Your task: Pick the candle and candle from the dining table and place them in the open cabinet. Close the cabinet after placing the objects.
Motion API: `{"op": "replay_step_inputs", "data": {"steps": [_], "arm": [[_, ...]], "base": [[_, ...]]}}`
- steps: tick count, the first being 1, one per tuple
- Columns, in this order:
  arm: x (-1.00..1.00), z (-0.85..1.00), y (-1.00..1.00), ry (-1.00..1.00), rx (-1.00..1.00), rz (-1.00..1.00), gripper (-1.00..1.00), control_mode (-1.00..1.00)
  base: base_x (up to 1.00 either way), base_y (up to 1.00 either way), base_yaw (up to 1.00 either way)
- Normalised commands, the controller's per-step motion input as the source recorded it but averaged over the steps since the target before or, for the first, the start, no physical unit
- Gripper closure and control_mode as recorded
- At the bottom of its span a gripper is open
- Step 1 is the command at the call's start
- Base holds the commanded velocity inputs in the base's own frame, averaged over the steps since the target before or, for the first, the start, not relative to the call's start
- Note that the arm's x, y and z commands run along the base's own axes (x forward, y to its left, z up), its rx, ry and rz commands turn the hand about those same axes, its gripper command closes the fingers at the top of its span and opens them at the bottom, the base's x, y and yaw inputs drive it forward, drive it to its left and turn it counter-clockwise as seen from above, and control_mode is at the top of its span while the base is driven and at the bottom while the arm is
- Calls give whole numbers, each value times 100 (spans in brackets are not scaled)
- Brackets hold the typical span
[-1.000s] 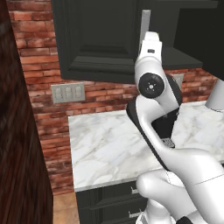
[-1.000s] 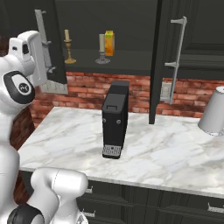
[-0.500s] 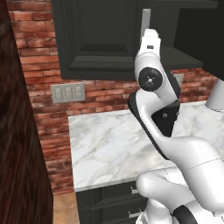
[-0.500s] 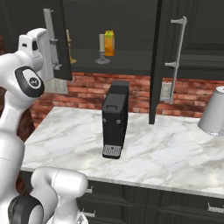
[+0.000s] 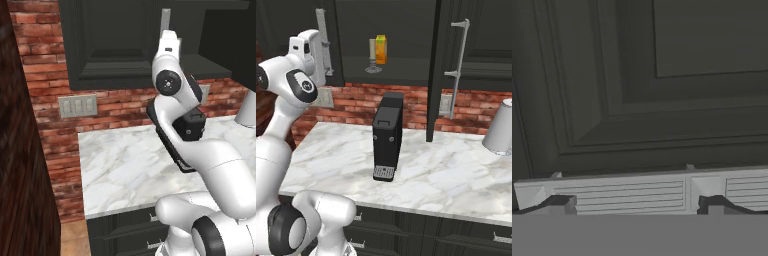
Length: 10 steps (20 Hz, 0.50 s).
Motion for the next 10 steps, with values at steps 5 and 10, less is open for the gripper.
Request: {"op": "replay_step_inputs", "data": {"steps": [5, 10], "arm": [[39, 0, 0, 0, 0, 0, -100, -100], [37, 0, 0, 0, 0, 1, -100, -100]], "base": [[0, 0, 0], [0, 0, 0]]}}
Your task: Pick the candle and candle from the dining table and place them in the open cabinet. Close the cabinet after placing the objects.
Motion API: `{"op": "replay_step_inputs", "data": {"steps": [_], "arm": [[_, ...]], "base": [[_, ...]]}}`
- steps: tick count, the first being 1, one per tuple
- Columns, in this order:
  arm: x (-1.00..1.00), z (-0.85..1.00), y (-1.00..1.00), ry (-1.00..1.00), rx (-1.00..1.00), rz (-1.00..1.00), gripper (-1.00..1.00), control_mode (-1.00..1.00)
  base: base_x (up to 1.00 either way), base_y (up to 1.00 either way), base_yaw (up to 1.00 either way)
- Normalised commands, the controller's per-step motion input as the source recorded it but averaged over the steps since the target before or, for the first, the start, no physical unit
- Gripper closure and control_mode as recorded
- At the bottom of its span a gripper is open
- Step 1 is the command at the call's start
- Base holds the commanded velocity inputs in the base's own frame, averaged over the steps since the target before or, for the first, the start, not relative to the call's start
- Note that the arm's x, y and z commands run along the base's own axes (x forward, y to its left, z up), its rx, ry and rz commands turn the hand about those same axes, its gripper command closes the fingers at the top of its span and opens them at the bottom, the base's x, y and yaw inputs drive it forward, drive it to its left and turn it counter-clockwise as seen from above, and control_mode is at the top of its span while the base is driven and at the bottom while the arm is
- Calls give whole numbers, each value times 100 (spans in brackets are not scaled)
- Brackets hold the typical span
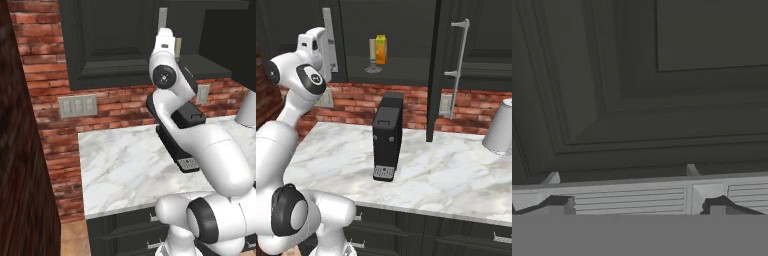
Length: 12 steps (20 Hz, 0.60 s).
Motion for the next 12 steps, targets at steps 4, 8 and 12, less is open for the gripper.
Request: {"op": "replay_step_inputs", "data": {"steps": [4, 8, 12], "arm": [[35, 0, 0, 0, 0, 0, -100, -100], [33, 0, 0, 0, 0, 0, -100, -100], [20, 0, 0, 0, 0, 0, -100, -100]], "base": [[0, 0, 0], [0, 0, 0], [0, 0, 0]]}}
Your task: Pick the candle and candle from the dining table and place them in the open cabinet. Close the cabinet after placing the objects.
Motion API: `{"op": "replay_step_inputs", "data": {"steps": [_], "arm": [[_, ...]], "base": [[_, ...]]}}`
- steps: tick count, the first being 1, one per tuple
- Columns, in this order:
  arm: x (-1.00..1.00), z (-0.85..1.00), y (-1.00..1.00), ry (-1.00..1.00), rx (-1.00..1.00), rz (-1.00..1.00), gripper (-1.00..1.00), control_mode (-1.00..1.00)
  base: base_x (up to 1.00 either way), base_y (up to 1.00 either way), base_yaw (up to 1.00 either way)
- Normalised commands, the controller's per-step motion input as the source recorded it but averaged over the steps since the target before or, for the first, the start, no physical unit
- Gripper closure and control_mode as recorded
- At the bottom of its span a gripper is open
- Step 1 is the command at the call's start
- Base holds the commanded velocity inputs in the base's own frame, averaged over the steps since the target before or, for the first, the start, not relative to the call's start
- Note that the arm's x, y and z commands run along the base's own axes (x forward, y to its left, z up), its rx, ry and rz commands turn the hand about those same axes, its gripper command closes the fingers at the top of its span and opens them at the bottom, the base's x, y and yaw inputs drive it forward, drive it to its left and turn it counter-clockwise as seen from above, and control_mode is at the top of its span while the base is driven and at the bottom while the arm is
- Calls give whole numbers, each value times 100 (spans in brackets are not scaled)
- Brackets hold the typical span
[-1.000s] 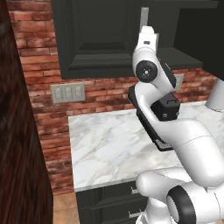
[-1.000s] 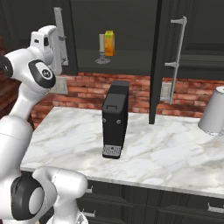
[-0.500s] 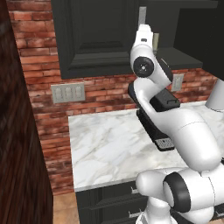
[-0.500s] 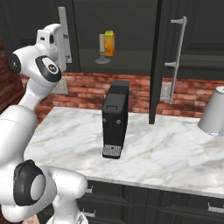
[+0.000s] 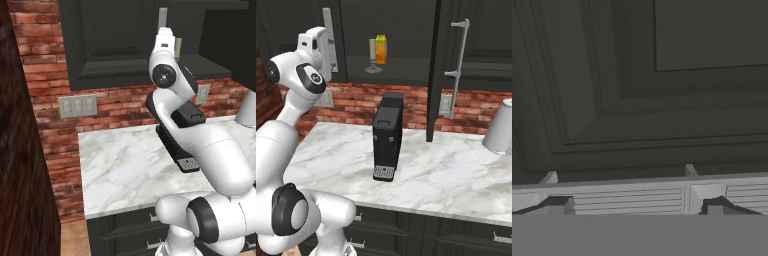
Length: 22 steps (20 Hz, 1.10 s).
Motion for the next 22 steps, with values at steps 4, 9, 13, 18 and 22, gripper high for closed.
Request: {"op": "replay_step_inputs", "data": {"steps": [4, 9, 13, 18, 22], "arm": [[0, 3, 0, 2, 0, 2, -100, -100], [-5, 5, -2, 1, 0, 2, -100, -100], [-21, 6, -4, 0, 0, 2, -100, -100], [-27, 4, -2, 0, 0, 1, -100, -100], [-33, 3, -11, 0, -1, 3, -100, -100]], "base": [[0, 0, 0], [0, 0, 0], [0, 0, 0], [0, 0, 0], [0, 0, 0]]}}
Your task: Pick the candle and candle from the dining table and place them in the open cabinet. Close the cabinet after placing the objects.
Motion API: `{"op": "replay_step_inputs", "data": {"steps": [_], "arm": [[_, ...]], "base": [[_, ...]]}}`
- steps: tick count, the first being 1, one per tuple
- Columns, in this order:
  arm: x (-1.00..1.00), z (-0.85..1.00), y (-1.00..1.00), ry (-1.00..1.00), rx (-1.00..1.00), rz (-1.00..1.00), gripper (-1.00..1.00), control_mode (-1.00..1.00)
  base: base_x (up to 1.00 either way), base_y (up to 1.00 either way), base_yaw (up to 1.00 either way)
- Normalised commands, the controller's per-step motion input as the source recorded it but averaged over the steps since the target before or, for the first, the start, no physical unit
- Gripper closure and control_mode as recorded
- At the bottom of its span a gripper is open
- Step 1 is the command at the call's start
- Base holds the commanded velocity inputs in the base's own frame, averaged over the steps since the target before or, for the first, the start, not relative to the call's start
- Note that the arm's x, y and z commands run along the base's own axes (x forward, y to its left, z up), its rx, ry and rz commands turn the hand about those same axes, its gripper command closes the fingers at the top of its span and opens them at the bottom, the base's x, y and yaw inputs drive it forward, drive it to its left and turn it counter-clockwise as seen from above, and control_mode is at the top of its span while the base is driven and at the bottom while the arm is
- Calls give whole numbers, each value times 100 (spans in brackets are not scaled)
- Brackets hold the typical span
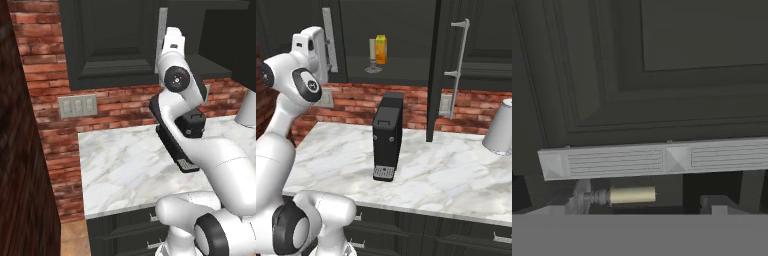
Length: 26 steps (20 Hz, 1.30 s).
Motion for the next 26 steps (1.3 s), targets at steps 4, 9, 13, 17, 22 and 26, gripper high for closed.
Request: {"op": "replay_step_inputs", "data": {"steps": [4, 9, 13, 17, 22, 26], "arm": [[-48, 7, -19, 0, 0, 8, -100, -100], [-45, 14, -14, 1, 0, 7, -100, -100], [-50, 16, -7, 1, 0, 3, -100, -100], [-42, 8, -4, 3, 0, 1, -100, -100], [-36, 0, -22, 0, 0, 0, -100, -100], [-26, 0, -34, 0, 0, 0, -100, -100]], "base": [[0, 0, 0], [0, 0, 0], [0, 0, 0], [0, 0, 0], [0, 0, 0], [0, 0, 0]]}}
